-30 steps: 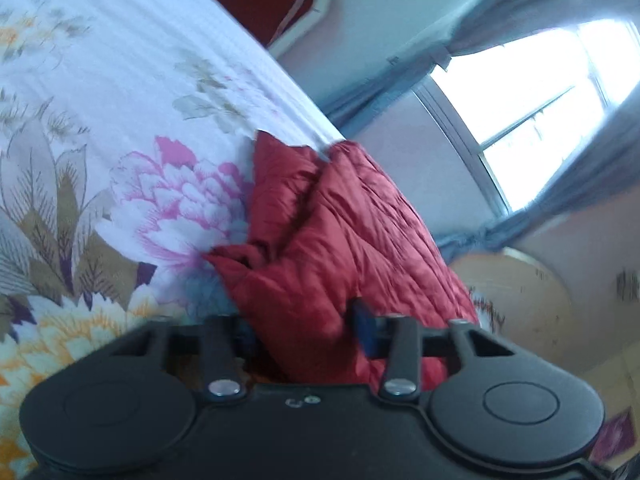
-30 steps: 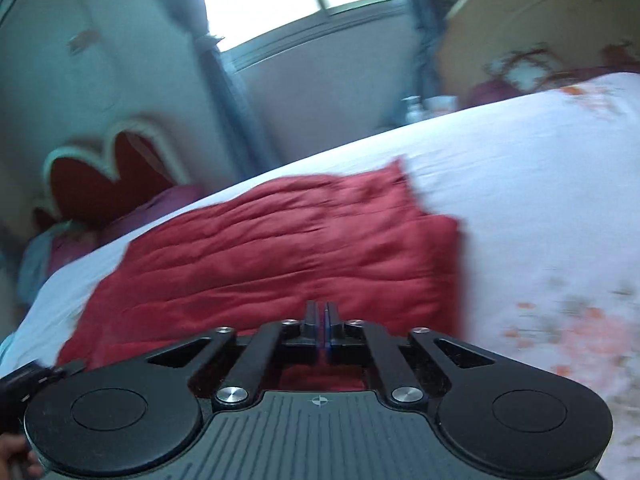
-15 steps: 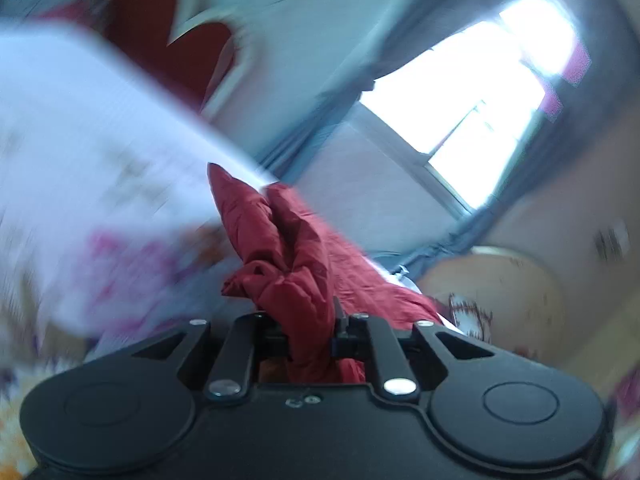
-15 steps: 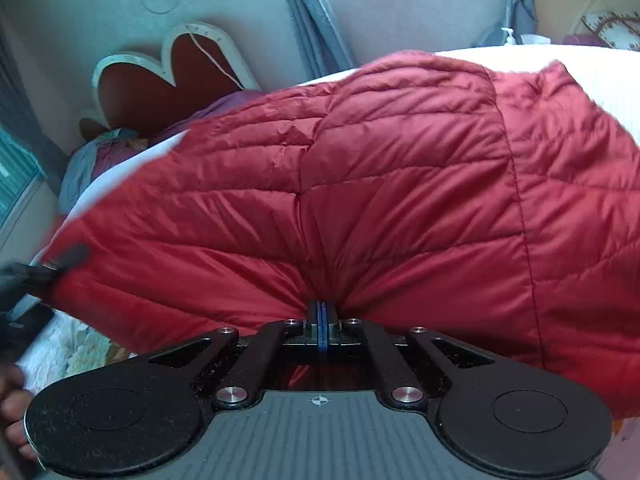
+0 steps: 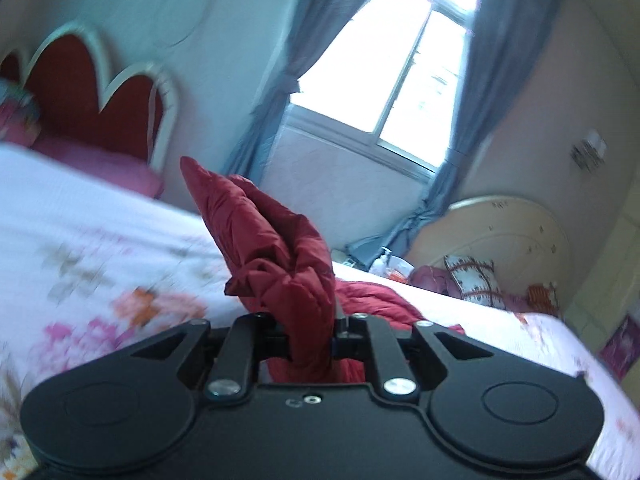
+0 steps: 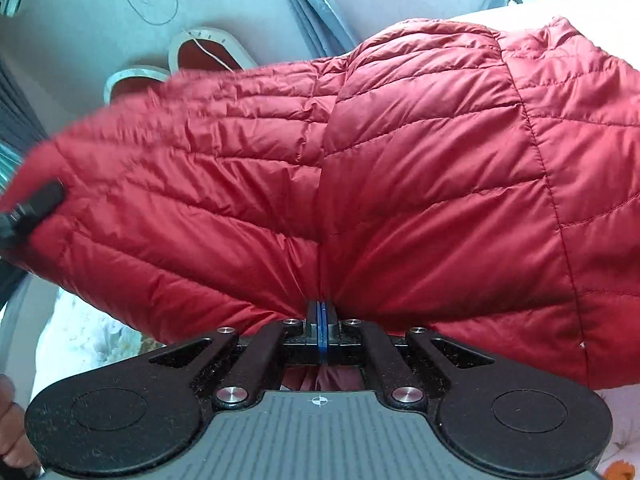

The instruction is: Fold large clothes

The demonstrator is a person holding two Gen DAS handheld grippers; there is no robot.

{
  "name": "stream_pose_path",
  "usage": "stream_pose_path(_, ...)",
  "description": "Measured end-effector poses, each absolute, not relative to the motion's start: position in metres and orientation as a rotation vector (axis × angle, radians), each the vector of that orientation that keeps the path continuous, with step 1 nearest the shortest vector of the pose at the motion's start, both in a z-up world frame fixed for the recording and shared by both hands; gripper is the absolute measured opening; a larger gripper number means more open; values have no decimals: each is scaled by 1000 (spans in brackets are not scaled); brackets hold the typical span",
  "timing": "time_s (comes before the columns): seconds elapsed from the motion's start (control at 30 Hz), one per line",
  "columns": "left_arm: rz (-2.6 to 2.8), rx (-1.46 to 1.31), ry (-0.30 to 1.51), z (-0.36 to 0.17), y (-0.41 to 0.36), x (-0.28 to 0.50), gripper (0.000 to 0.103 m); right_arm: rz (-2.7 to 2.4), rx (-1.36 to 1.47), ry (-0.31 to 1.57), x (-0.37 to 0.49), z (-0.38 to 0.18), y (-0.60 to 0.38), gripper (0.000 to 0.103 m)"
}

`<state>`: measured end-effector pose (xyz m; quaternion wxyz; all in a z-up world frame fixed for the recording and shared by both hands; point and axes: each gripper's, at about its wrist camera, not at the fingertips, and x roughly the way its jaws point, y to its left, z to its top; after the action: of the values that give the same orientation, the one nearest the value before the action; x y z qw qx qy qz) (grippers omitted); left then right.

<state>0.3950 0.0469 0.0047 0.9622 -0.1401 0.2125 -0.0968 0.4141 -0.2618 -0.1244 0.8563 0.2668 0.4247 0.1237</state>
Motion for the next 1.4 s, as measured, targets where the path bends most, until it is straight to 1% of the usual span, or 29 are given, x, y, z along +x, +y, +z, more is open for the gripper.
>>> stream_pose_path(0.07, -215, -220, 417, 15, 23, 392, 14, 271, 605, 898, 414, -123, -273, 0)
stream_pose_path(0.17, -249, -124, 408, 24, -14, 390, 14, 235, 697, 757, 392, -103, -303, 0)
stream_pose_path(0.23, -281, -81, 413, 26, -39, 390, 14, 196, 730, 707, 376, -95, -330, 0)
stream_pose_path(0.4, -350, -7, 445, 15, -98, 391, 14, 83, 793, 635, 339, -86, -406, 0)
stream_pose_path(0.47, -385, 27, 491, 4, -122, 397, 14, 43, 812, 617, 324, -85, -431, 0)
stream_pose_path(0.5, -407, 44, 530, -3, -136, 402, 16, 26, 820, 611, 319, -83, -442, 0)
stream_pose_path(0.57, -463, 103, 643, -24, -165, 414, 28, -2, 828, 602, 307, -80, -463, 0)
stream_pose_path(0.6, -505, 140, 706, -37, -180, 420, 49, -14, 831, 599, 301, -81, -471, 0)
stream_pose_path(0.63, -556, 163, 758, -54, -190, 425, 75, -28, 836, 603, 297, -81, -480, 0)
stream_pose_path(0.67, -578, 173, 780, -66, -198, 426, 77, -44, 839, 608, 290, -78, -490, 0)
stream_pose_path(0.7, -585, 197, 781, -72, -205, 423, 73, -59, 836, 613, 291, -75, -494, 0)
stream_pose_path(0.77, -659, 223, 760, -68, -210, 408, 73, -89, 807, 614, 284, -67, -502, 1)
stream_pose_path(0.8, -688, 205, 752, -62, -208, 400, 73, -98, 788, 611, 284, -64, -503, 17)
stream_pose_path(0.83, -714, 174, 751, -54, -201, 395, 69, -102, 774, 601, 284, -60, -504, 39)
stream_pose_path(0.87, -731, 131, 747, -46, -190, 391, 66, -109, 754, 567, 281, -55, -502, 78)
stream_pose_path(0.9, -737, 77, 736, -36, -176, 388, 58, -87, 728, 533, 282, -49, -500, 82)
stream_pose_path(0.93, -727, 13, 707, -26, -158, 388, 51, -58, 709, 528, 287, -45, -498, 82)
stream_pose_path(0.97, -708, -52, 667, -18, -138, 388, 51, -27, 699, 523, 295, -40, -495, 80)
stream_pose_path(1.0, -673, -111, 626, -12, -117, 392, 50, 12, 692, 519, 305, -37, -492, 64)
stream_pose_path(1.07, -559, -180, 556, -9, -83, 410, 47, 75, 681, 533, 330, -37, -485, 51)
stream_pose_path(1.13, -451, -205, 520, -18, -54, 440, 46, 112, 651, 541, 357, -35, -473, 50)
stream_pose_path(1.2, -413, -283, 566, -31, -29, 475, 42, 128, 626, 574, 388, -39, -463, 50)
stream_pose_path(1.27, -422, -338, 606, -50, -15, 504, 34, 132, 626, 614, 416, -45, -458, 50)
stream_pose_path(1.3, -423, -338, 627, -59, -16, 513, 26, 133, 626, 632, 428, -49, -456, 50)
stream_pose_path(1.33, -438, -332, 644, -66, -17, 520, 23, 135, 618, 643, 436, -52, -453, 50)
stream_pose_path(1.37, -458, -319, 657, -74, -22, 522, 22, 150, 614, 654, 442, -55, -453, 27)
stream_pose_path(1.4, -475, -313, 661, -79, -27, 524, 21, 160, 618, 664, 444, -59, -455, 11)
